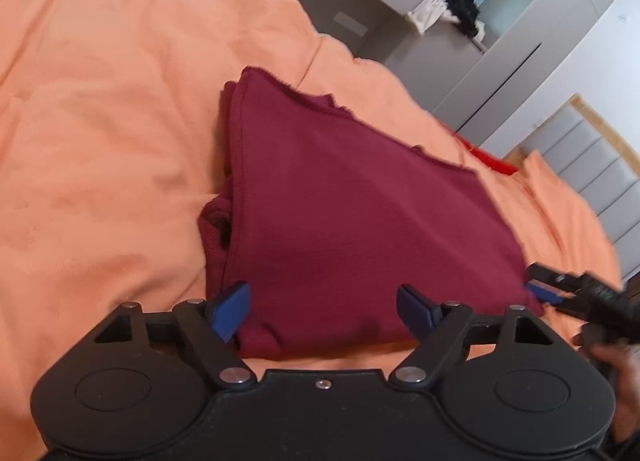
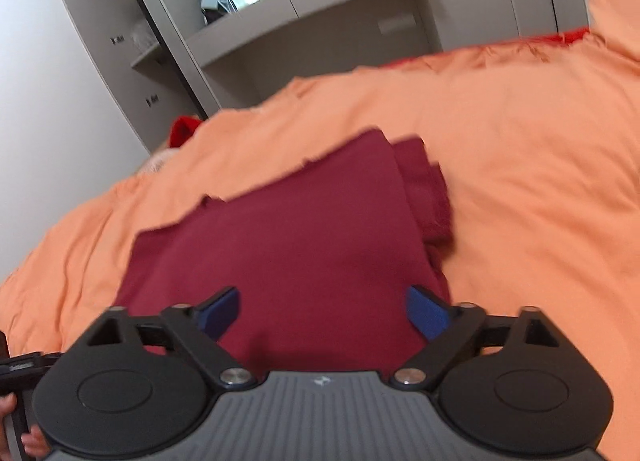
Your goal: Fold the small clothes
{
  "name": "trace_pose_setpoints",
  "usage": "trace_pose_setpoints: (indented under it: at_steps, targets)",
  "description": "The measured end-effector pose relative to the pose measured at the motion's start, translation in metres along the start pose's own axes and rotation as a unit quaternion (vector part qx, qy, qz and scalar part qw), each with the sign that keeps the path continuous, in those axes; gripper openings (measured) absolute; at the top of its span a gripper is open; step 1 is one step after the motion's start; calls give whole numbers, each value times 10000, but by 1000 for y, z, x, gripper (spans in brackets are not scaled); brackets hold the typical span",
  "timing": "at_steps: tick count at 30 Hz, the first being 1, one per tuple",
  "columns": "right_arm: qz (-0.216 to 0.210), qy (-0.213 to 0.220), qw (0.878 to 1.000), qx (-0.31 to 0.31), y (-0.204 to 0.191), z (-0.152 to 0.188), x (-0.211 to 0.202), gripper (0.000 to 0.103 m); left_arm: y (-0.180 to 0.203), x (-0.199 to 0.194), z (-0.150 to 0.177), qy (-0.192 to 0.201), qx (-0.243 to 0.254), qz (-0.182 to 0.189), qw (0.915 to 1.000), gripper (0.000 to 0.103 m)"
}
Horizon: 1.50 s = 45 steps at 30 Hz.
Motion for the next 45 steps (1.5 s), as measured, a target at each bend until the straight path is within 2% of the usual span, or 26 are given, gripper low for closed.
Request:
trace_pose_setpoints:
  at_steps: [3,5,7,10,12,16,18,29,32,34,36,39,43,45]
  targets:
    - [-179,215,9996,104,-4,0,-16,89,7,-27,-8,383,-99,447,9982,103]
    - [-310,462,9984,90,-11,0,-33,91,6,-48,-18,819,-219,802,9932,102]
    - [-418,694,9967,4,-19,-1,-50,94,-6,-52,-28,971,-665,999,9880,102]
    - [-504,1015,9932,-282,-34,-4,-67,95,-38,-30,-36,697,-1597,1062,9790,102]
    - [-509,1125,9913,-458,-40,-6,-70,95,-50,-11,-38,517,-1932,1207,9723,102]
    - [-478,1131,9914,-446,-39,-7,-70,95,-48,3,-47,562,-1573,923,9816,102]
    - [-495,1142,9916,-358,-35,-8,-70,95,-52,11,-51,531,-1622,855,9816,102]
    - [-510,1135,9913,-441,-39,-5,-65,95,-55,65,-68,74,-1305,870,9876,102]
    - [-493,1081,9917,-490,-40,-5,-59,95,-49,77,-69,-74,-1191,1023,9876,102]
    - [-467,1030,9923,-503,-41,-5,-54,95,-47,78,-67,-82,-1174,1137,9865,87]
    - [-424,972,9929,-541,-41,-6,-50,95,-48,79,-67,-86,-1295,1346,9824,30]
    - [-313,906,9936,-602,-43,-4,-44,95,-43,77,-69,-49,-1226,1652,9786,21]
    - [-272,924,9935,-604,-42,-4,-42,95,-26,61,-83,160,-1104,1937,9747,20]
    - [-230,940,9936,-575,-40,-4,-42,95,-19,53,-88,243,-1146,1902,9747,19]
Point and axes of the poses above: each gripper's, at about its wrist camera, not at the fingertips, and x roughly the way its jaws point, y to its right, z to its underside, the point moved 8 cm from there along x, roughly the way its jaws point, and after that the axes turned 12 degrees about -y, right-handed, at the moved point
